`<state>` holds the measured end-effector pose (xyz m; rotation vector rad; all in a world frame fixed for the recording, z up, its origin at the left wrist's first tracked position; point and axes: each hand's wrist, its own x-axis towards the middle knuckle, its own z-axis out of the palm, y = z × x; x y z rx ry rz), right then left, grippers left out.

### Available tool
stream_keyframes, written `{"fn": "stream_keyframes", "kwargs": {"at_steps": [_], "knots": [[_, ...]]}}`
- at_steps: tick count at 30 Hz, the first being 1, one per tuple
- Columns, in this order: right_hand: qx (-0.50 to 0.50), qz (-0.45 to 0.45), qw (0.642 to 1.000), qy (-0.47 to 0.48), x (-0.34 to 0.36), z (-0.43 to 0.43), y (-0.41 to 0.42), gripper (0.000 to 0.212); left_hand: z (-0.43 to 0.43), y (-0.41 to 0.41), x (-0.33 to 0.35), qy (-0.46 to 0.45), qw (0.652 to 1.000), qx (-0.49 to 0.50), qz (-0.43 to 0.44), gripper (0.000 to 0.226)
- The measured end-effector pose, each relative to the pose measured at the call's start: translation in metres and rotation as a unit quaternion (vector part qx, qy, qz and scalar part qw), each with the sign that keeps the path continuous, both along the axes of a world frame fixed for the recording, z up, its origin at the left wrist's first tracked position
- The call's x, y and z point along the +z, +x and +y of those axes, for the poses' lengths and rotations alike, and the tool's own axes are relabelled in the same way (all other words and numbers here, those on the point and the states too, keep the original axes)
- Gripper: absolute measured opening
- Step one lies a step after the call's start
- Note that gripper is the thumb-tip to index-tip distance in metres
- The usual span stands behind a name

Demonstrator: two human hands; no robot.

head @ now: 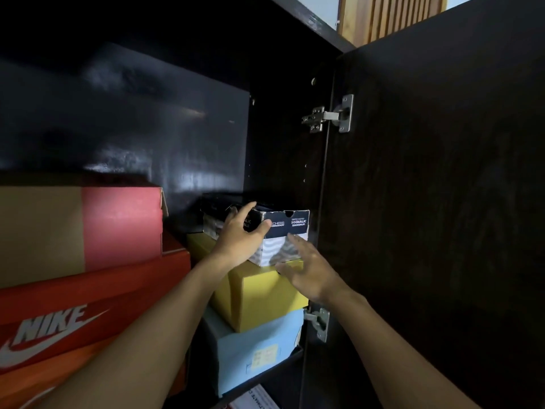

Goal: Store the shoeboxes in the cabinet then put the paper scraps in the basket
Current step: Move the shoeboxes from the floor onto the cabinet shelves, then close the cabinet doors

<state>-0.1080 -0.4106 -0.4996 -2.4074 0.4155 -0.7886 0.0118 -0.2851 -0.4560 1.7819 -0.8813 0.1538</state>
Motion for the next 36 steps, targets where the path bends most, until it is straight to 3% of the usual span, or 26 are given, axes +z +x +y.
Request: {"fn": "stream_keyframes", "kwargs": {"at_steps": [4,10,12,15,17,21,25,30,36], "knots": [[-0.033,-0.022,0.999,0.006,0.01,0.004,-0.027,0.064,0.003,-0.003,0.007,0.027,1.0,-0.003,0.013,0.064],[-0.141,-0.121,0.978,-0.094,0.008,0.037,-0.125,0.049,0.007,-0.064,0.02,-0.01,1.0,-0.014,-0.001,0.057],[-0.19,-0.176,0.952,-0.162,0.006,0.049,-0.16,0.042,0.01,-0.094,0.023,-0.029,0.998,-0.046,-0.008,0.054],[-0.304,-0.3,0.864,-0.269,0.007,0.059,-0.201,0.036,0.014,-0.133,0.026,-0.049,0.991,-0.12,-0.018,0.051],[-0.383,-0.339,0.824,-0.245,0.012,0.056,-0.219,0.046,0.017,-0.155,0.027,-0.05,0.984,-0.17,-0.031,0.051],[-0.372,-0.297,0.879,-0.03,0.016,0.041,-0.235,0.079,0.024,-0.189,0.031,-0.048,0.971,-0.227,-0.059,0.051],[-0.314,-0.336,0.888,0.02,0.017,0.035,-0.245,0.069,0.032,-0.211,0.035,-0.056,0.963,-0.249,-0.081,0.051],[-0.193,-0.358,0.914,0.003,0.01,0.06,-0.257,0.059,0.049,-0.233,0.033,-0.082,0.955,-0.263,-0.111,0.054],[0.006,-0.334,0.937,-0.104,0.003,0.113,-0.213,0.052,0.086,-0.24,0.02,-0.124,0.944,-0.238,-0.192,0.068]]}}
